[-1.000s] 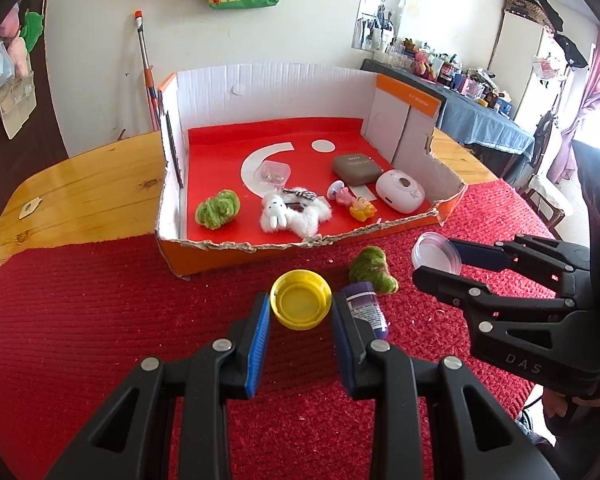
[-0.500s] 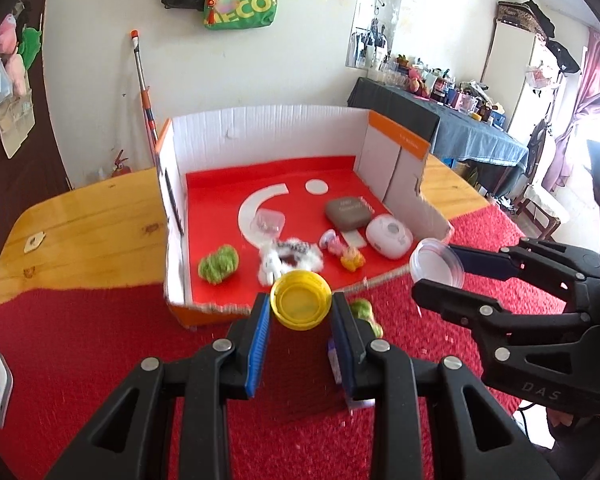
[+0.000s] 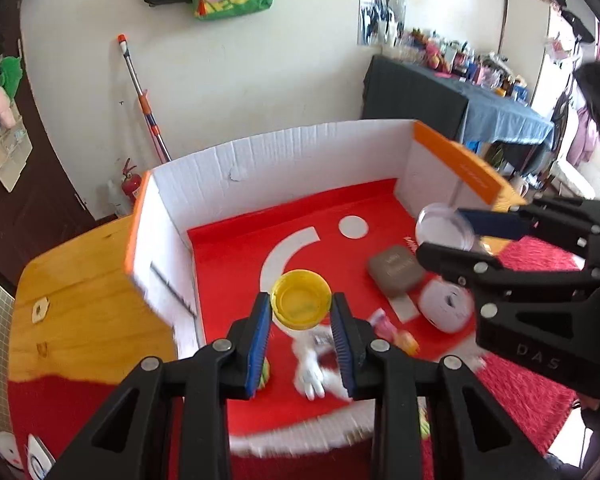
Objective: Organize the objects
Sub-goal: 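Carry the lid into the box with right tool while left tool carries the cap in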
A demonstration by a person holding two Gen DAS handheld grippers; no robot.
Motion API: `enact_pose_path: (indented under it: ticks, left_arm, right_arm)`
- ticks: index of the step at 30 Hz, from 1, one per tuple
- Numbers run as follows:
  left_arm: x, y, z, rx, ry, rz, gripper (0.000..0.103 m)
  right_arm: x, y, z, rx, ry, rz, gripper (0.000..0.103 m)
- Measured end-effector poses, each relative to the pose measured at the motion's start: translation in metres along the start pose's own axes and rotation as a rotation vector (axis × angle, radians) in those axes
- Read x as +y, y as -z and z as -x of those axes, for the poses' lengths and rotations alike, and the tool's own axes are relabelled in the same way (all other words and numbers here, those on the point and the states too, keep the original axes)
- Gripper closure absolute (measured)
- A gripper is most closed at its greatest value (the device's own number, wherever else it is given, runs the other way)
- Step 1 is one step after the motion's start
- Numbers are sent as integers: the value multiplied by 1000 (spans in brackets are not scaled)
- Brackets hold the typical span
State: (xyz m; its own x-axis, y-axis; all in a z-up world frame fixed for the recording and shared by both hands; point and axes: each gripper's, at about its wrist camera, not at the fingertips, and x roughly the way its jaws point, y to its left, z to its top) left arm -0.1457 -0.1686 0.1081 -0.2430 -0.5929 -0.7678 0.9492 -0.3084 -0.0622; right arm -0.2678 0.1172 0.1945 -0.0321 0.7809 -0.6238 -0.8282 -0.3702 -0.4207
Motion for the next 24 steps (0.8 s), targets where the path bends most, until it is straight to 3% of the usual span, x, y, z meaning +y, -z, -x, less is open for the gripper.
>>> enact_pose_path:
  ticks: [6,18,24]
  left_arm:
    - [7,-21,-38,80,-11,-6,71]
    - [22,-35,-97,220,-26,22,71]
    - [28,-34,-110,251,-36,39,71]
  right_arm:
    - [-11,-25,-37,87,8,22,64]
    - [-24,-41,-101,246,-2,23,64]
    - [-26,-40,-111,261,29,42,64]
